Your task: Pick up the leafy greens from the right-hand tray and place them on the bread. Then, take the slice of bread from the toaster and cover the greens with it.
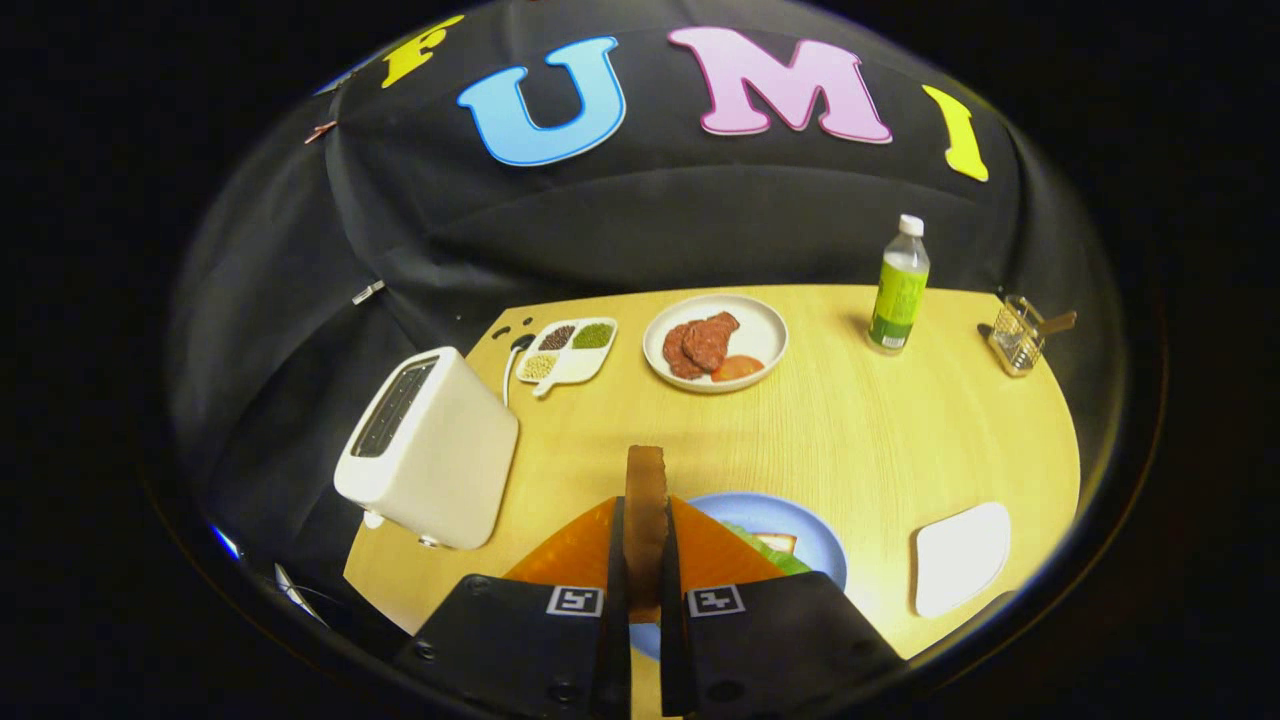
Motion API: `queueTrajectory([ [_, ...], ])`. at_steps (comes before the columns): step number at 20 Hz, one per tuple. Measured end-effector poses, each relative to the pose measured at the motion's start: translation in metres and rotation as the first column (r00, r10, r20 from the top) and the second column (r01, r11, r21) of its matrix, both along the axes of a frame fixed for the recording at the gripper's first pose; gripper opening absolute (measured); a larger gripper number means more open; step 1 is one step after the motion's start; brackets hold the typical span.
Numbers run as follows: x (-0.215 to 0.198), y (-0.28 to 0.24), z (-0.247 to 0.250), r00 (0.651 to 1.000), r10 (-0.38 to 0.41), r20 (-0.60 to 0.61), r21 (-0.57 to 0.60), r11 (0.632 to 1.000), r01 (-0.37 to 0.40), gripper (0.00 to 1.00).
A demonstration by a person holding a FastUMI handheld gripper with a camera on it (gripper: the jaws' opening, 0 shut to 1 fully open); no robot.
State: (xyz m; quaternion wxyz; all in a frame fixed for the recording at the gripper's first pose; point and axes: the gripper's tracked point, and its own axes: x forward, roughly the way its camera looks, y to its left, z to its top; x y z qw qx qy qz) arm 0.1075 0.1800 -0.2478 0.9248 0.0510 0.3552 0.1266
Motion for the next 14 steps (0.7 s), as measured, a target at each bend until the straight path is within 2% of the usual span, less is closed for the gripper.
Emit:
queueTrajectory([
  [5,-0.005,-0.013,-0.035,0.998,-0.032,-0.058,0.054,0.998,0.035,0.16],
  [10,-0.005,-0.031,-0.044,0.995,-0.061,-0.073,0.072,0.995,0.066,0.18],
  [14,-0.010,-0.061,-0.046,0.991,-0.102,-0.081,0.039,0.994,0.105,0.25],
])
